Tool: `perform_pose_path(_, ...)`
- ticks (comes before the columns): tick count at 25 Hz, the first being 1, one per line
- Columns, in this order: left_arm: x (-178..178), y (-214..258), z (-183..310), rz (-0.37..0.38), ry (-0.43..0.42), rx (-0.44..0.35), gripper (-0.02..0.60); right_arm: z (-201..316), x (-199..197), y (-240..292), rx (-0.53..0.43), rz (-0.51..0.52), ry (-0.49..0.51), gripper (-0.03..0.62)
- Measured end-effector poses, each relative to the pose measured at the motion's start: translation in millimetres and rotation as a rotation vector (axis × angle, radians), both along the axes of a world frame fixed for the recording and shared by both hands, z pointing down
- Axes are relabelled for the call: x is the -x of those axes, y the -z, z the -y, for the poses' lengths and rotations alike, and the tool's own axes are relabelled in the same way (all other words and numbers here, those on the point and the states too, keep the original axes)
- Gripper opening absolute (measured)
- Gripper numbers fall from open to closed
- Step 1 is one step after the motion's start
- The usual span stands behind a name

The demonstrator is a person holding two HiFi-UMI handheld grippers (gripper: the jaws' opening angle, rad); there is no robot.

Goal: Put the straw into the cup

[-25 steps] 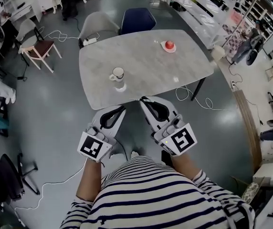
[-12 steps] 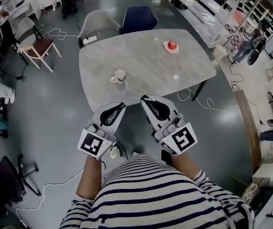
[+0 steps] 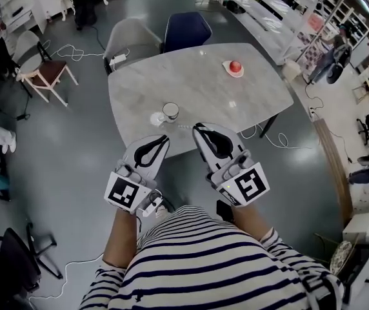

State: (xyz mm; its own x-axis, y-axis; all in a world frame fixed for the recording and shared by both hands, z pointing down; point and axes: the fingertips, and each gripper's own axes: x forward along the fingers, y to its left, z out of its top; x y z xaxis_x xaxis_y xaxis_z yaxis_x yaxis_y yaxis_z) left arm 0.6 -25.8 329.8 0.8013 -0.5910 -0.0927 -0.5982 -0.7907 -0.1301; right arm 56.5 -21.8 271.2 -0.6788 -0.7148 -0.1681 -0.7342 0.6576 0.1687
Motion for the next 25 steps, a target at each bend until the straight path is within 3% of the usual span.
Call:
perform_pose_path(6,29.7,-4.9,28.7,-0.008,-0.012,0.009,0.023,33.2,18.2,1.7,-0.013,-0.01,-0.048,0.023)
perform_pose_path(15,28.3,-14.3,49.4,-0.02,-0.026,0.031,0.023,61.2,17.7,-4.3,0.008,-0.037,-0.061,0.023)
perform_pose_path(25,25.9,-22.9,66.3,-0.01,-0.004,0.028,0.023,82.1,22.3,-19.9,0.037,-0.058,-0.007,0.023)
